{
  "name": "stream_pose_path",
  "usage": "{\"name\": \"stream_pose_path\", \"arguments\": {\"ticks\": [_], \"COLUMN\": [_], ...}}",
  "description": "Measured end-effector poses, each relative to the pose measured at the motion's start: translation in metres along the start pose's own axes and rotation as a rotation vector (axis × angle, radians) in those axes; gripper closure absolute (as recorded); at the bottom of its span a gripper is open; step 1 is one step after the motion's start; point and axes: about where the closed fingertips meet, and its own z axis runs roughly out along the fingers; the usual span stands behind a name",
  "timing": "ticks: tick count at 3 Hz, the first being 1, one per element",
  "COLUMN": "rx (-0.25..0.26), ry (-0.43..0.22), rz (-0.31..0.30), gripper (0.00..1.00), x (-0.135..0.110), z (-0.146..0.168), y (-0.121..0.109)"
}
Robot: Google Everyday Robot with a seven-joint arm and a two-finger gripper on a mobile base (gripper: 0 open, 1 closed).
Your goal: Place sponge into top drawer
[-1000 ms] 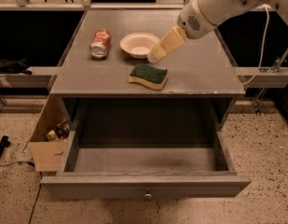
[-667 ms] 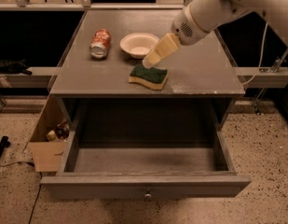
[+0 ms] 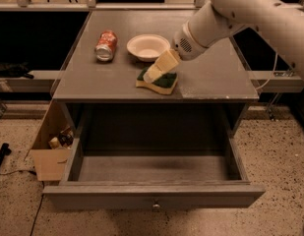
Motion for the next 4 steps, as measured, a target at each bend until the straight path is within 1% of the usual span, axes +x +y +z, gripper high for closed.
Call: {"name": "stream_pose_path", "arguments": {"ticks": [1,2,3,4], "rx": [-0.006,-0.005,-0.005,-0.005], "ry": [0.040,0.041,0.041,0.042], "rz": [0.048,0.050,0.050,0.050], "gripper": [0.00,0.00,0.18,0.41], "x": [0.0177,0.0188,0.0188,0.0188], "z": [0.0382,0.0399,0.0399,0.0400], "y": [-0.0122,-0.0131,-0.0131,-0.0131]}}
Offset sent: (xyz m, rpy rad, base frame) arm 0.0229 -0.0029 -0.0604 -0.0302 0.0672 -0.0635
